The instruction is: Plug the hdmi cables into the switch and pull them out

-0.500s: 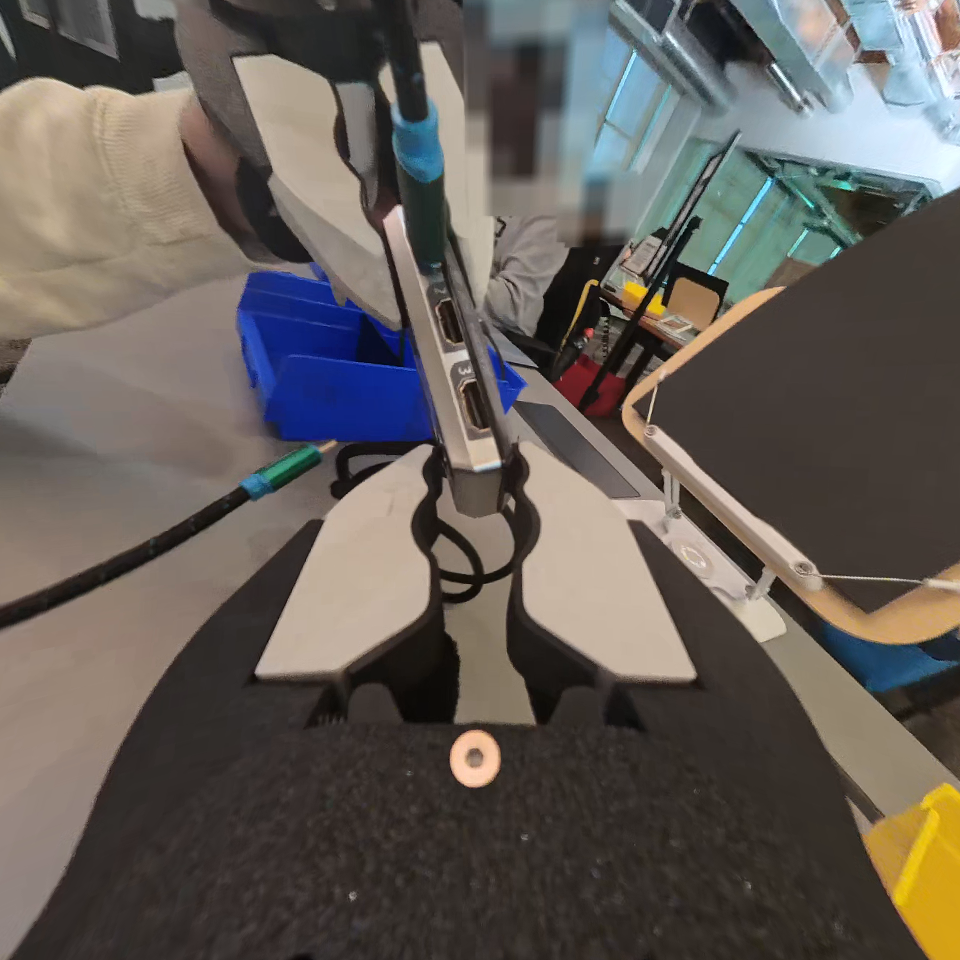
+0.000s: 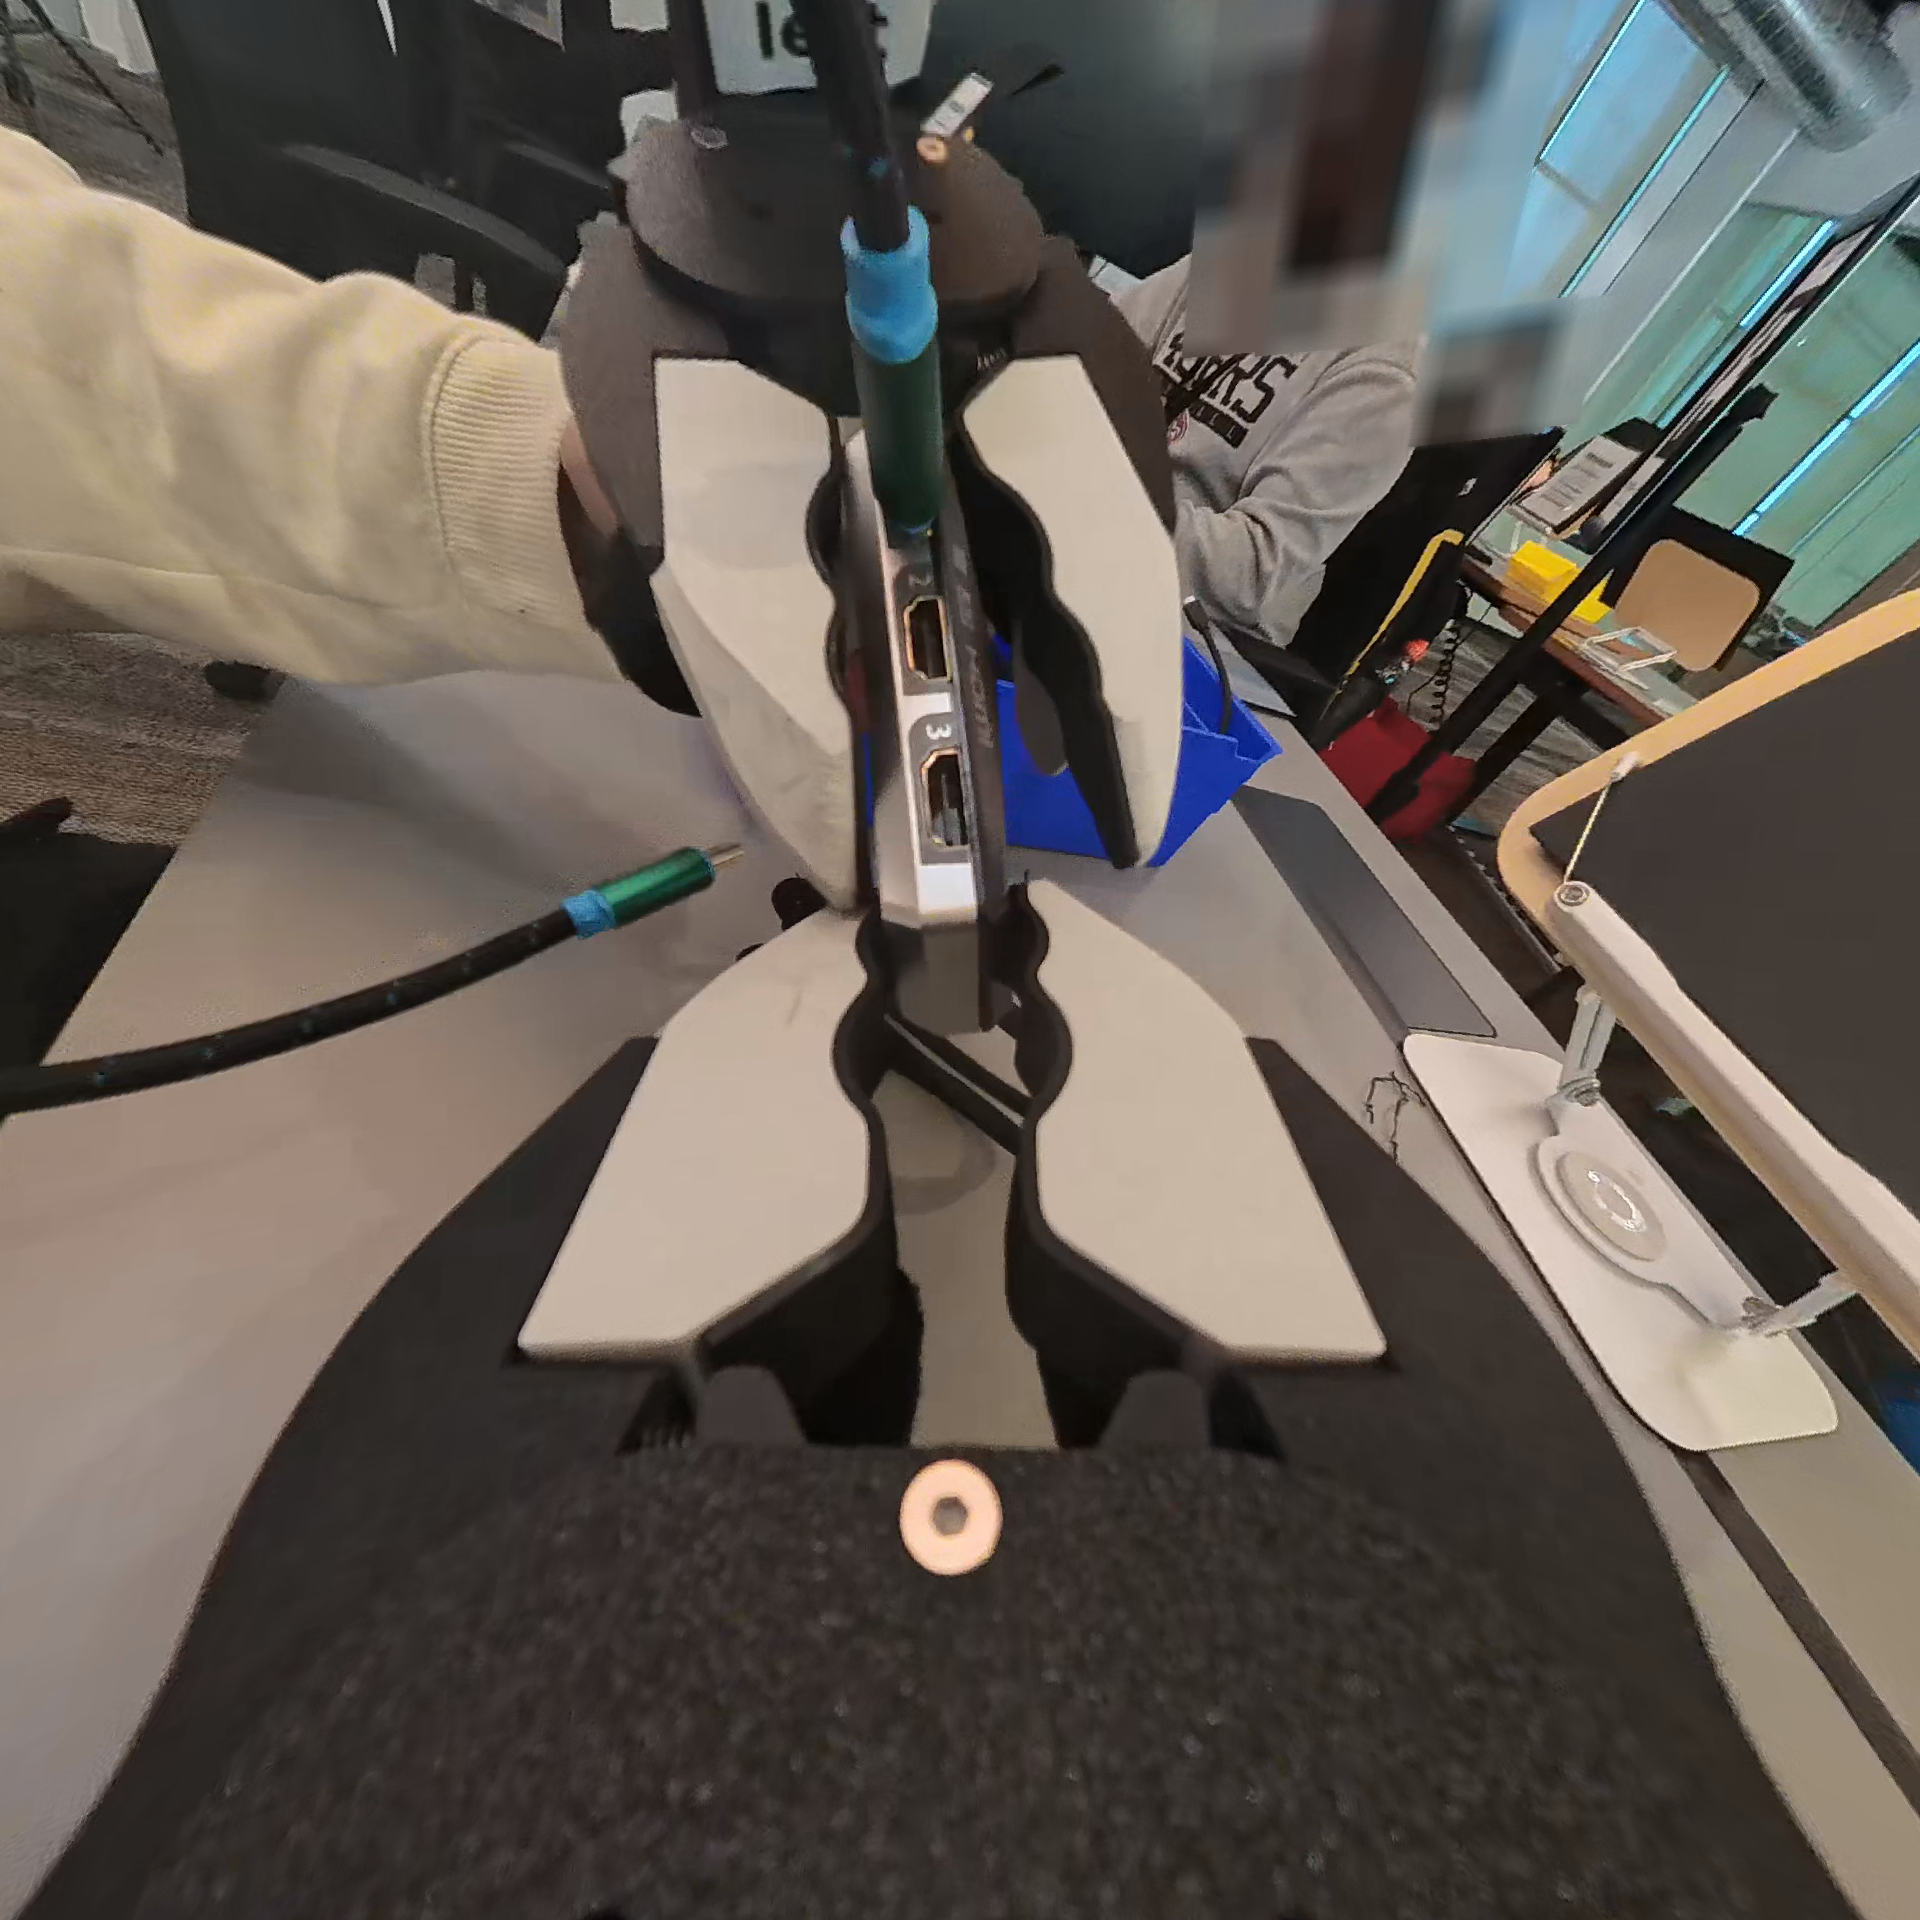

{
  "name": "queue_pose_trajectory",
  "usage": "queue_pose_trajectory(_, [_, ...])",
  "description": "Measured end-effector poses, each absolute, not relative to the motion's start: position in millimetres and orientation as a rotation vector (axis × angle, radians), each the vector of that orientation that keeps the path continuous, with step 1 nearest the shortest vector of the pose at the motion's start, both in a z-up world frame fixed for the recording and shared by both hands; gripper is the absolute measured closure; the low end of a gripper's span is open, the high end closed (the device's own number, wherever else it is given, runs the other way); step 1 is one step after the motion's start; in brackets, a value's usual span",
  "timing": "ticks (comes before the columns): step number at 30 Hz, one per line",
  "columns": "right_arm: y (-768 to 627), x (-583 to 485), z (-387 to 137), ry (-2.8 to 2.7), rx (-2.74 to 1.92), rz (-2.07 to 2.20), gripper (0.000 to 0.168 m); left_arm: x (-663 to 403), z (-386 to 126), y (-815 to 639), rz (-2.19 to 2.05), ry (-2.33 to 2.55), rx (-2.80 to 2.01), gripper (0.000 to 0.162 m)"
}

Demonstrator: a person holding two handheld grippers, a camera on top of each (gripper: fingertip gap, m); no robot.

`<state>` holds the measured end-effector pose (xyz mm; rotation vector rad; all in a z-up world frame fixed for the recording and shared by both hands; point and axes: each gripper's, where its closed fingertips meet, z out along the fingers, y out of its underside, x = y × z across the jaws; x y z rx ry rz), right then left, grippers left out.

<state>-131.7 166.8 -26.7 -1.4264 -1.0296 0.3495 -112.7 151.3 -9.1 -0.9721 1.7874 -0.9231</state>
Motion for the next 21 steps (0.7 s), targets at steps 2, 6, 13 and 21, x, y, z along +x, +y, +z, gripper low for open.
queue_pose_trajectory(2, [164.2,-133.1,-24.5,-1.041,-1.417,0.365,0.148,-114.4,-5.5,148.7,-0.877,1.776,-0.897,0.124])
queue_pose_trajectory(6, [158.9,-134.5,-21.2,-1.071,-1.41,0.374,0.148,-124.1,4.3,144.2,-0.858,1.764,-0.855,0.128])
queue_pose_trajectory(13, [149.0,-130.8,-18.0,-1.068,-1.405,0.506,0.148,-139.5,27.4,139.3,-1.226,1.622,-0.906,0.124])
queue_pose_trajectory(21, [144.0,-132.4,-10.4,-1.087,-1.4,0.535,0.148,-142.8,17.7,132.0,-1.257,1.694,-0.875,0.138])
